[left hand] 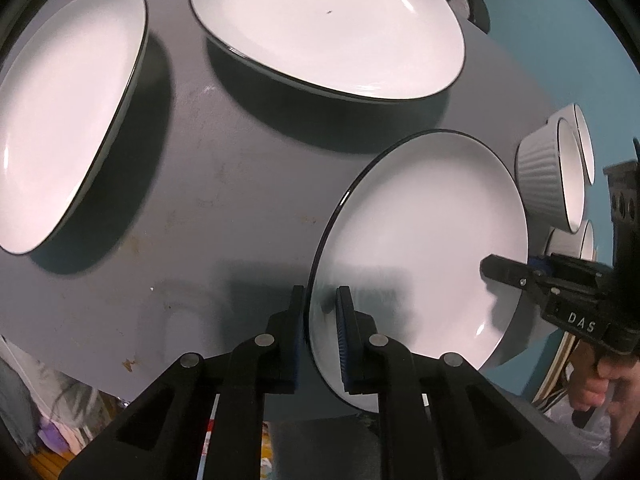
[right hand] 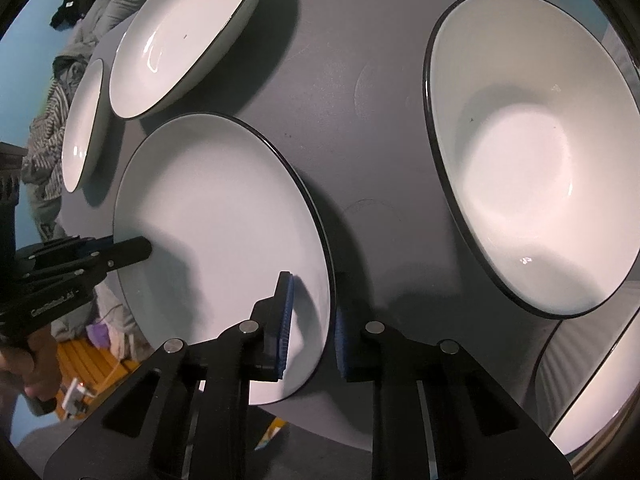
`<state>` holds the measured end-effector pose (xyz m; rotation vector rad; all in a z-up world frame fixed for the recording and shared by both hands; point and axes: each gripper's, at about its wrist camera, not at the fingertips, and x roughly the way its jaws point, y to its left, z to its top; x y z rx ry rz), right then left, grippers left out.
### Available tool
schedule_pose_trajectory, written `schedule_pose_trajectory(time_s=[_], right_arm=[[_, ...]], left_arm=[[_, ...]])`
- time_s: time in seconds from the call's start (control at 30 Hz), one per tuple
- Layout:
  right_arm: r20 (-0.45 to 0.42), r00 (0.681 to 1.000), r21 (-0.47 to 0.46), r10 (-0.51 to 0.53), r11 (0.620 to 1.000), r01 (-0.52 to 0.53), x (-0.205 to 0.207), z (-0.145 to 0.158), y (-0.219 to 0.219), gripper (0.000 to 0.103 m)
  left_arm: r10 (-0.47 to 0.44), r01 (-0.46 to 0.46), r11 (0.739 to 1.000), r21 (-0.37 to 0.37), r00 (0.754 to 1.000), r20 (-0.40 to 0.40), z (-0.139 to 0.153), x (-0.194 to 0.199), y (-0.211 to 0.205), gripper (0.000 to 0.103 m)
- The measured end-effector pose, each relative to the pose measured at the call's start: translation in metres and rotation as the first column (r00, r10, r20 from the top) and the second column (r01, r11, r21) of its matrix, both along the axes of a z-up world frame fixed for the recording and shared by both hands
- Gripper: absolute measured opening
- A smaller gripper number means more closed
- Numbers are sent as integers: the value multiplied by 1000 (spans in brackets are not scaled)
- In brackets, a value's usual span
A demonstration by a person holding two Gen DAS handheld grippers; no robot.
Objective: Organize plates and bowls
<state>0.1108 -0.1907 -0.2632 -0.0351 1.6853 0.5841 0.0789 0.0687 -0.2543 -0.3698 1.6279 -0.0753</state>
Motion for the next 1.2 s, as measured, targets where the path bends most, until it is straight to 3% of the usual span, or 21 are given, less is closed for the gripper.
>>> schedule_pose_trajectory(time_s=[0.13, 0.23, 0.27, 0.93, 1.2], right_arm=[[-6, 1000, 7, 7, 1000, -7, 5, -6, -2, 18], [-29, 999, 11, -14, 1000, 14, 3, -5, -9, 17], [-34, 999, 14, -15, 1000, 15, 9, 6, -13, 17], [-66, 998, -4, 15, 1000, -16, 19, 3, -4, 16], [-52, 998, 16, 28, 999, -28, 31, 18, 7, 16]], left_arm=[[9, -9, 1000, 11, 1000, 0, -9, -13, -5, 14], [26, -26, 1000, 15, 1000, -3, -12, -17, -36, 14], [35, -35, 999, 13, 999, -5, -13, -18, -34, 14], [51, -51, 999, 13, 998, -45, -9, -19, -14, 14], [77, -77, 997, 11, 997, -30, 9, -9, -12, 14]])
